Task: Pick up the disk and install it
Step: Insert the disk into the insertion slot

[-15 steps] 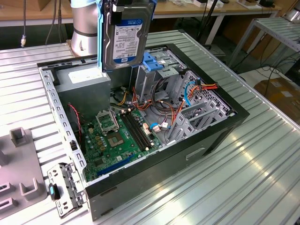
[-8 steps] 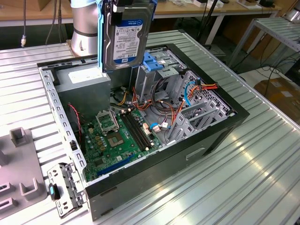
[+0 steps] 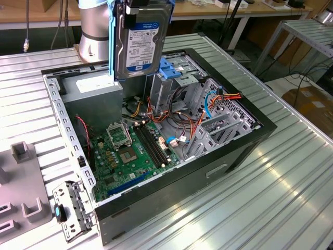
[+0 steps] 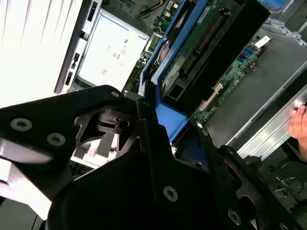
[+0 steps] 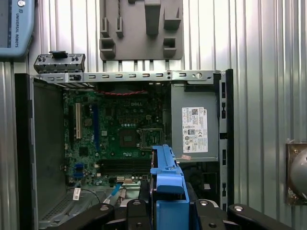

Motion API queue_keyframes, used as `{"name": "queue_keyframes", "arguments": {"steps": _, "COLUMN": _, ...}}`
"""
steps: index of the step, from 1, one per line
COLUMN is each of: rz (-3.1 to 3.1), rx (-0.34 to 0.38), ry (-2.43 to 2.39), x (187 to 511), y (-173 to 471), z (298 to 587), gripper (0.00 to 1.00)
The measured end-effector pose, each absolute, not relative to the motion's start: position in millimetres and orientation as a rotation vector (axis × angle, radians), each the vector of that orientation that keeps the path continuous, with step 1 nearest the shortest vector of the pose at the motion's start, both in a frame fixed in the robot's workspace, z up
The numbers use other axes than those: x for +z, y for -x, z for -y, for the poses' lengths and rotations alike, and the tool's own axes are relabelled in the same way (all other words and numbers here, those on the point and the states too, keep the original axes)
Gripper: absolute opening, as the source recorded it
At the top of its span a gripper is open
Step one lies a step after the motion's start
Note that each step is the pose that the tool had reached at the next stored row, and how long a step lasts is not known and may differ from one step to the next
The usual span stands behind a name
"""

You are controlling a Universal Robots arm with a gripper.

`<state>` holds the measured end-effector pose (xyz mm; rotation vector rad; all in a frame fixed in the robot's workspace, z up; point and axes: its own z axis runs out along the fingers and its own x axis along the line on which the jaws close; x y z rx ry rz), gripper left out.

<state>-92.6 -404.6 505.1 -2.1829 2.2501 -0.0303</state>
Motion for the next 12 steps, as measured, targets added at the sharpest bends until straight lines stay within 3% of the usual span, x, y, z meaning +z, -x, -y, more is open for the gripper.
{"name": "queue_keyframes", "arguments": {"steps": 12, "rz": -2.25, "rx": -0.03, "ry": 2.183, "x": 505.1, "y": 92.6, "z": 407.2, "gripper": 0.37}}
